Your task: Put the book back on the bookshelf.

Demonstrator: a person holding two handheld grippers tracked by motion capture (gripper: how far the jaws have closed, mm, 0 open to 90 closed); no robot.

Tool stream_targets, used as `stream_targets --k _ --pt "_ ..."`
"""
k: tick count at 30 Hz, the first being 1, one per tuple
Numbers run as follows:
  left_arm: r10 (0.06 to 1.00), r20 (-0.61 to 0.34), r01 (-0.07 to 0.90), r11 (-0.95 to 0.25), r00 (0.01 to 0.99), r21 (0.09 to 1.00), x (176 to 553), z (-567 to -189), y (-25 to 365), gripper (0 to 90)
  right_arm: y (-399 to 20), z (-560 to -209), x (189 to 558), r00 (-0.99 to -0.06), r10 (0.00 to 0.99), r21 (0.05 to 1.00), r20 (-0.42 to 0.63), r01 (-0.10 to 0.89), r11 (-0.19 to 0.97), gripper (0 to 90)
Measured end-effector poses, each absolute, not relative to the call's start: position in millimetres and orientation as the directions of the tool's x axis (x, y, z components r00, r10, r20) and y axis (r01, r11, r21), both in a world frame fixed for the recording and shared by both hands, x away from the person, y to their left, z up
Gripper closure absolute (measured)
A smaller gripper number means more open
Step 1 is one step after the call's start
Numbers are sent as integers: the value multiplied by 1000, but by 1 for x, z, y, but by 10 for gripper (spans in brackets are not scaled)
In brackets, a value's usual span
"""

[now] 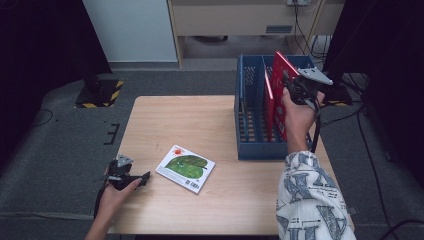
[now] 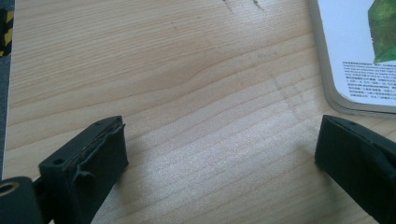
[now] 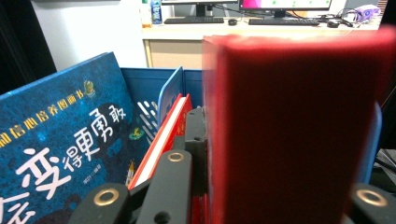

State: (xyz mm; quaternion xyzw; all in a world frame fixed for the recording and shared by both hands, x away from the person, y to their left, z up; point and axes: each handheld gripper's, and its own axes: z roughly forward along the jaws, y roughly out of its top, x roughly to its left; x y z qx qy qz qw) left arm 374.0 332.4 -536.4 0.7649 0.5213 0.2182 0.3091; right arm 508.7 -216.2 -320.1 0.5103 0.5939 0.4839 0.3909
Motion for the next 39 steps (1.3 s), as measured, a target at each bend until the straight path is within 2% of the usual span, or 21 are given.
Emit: stream_targets --k 17,39 --pt "931 11 661 -268 366 700 375 -536 332 12 -214 -348 517 -167 986 968 32 251 11 788" --pt "930 13 660 -271 368 701 375 -536 332 14 -218 -371 502 -162 986 946 25 324 29 777"
